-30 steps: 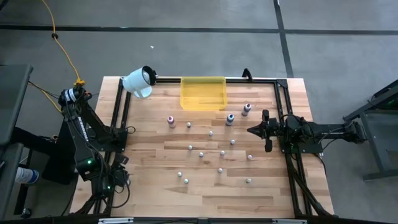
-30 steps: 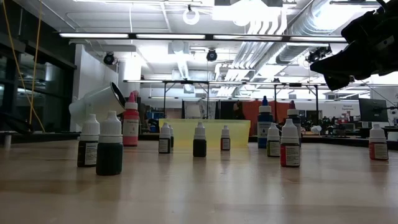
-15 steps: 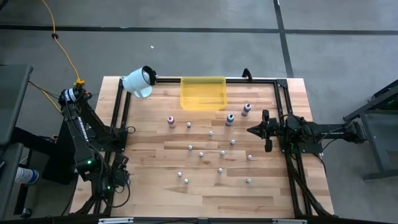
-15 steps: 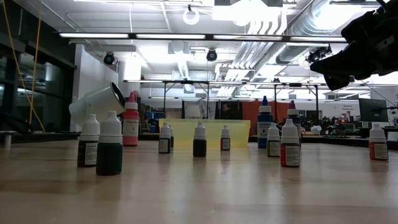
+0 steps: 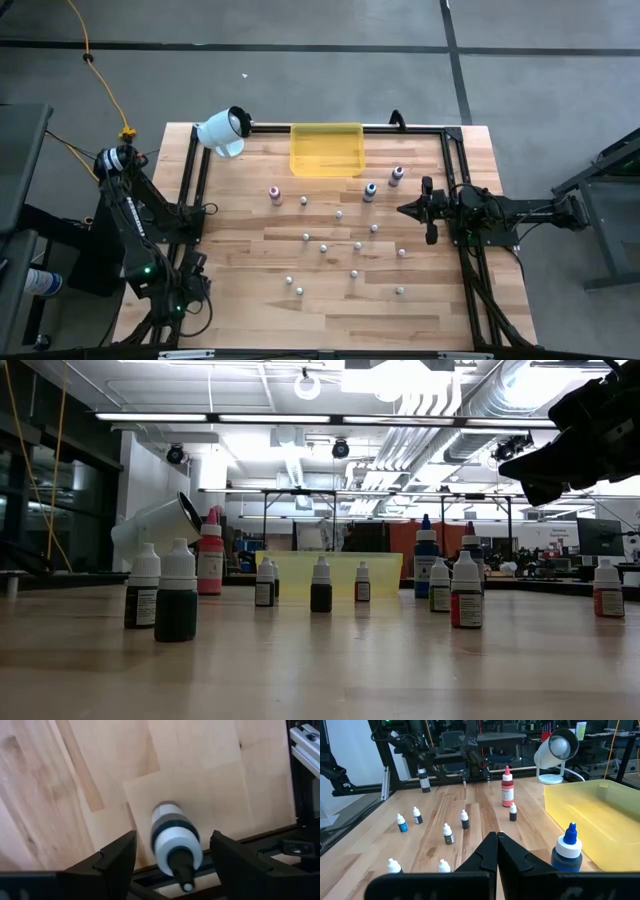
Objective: Pick & Place food coloring
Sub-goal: Put the large black food coloring bottle into the yellow container
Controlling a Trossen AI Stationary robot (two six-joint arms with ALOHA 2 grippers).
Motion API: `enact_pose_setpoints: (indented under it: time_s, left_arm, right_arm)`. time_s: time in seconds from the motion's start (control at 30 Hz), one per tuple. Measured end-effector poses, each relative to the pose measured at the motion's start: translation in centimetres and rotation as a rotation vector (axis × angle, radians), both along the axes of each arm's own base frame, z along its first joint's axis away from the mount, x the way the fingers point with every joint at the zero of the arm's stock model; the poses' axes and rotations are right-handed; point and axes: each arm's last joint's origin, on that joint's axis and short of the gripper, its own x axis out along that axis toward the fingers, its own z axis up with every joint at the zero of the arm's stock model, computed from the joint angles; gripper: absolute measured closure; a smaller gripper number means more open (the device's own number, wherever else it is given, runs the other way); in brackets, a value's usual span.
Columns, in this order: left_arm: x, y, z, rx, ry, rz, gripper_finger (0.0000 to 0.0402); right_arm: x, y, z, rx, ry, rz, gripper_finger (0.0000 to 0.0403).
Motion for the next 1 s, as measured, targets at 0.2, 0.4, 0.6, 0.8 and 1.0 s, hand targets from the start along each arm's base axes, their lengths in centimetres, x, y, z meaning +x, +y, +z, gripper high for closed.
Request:
enact_pose_setpoints:
  time_s: [0.2,0.4,0.6,0.8,1.0]
  left_arm:
    - [-0.04,0.01,0.00,-0.006,0.015,0.027,0.0161]
    - [-0.05,0.01,0.02,-0.008,0.016,0.033,0.0175]
    - [-0.04,0.01,0.03,-0.009,0.015,0.035,0.0235]
    - [0.00,-0.02,0.12,-0.015,0.008,0.052,0.0282]
    - [0.01,-0.05,0.15,-0.022,0.010,0.080,0.0290]
  right_arm:
    - [0.00,0.00,-0.01,0.000,0.001,0.000,0.0402]
    - [0.00,0.00,-0.01,0.000,0.001,0.000,0.0402]
    - [0.00,0.00,-0.01,0.000,0.001,-0.001,0.0402]
    - [0.00,0.00,-0.01,0.000,0.001,0.000,0.0402]
    - [0.00,0.00,0.00,0.000,0.001,-0.001,0.0402]
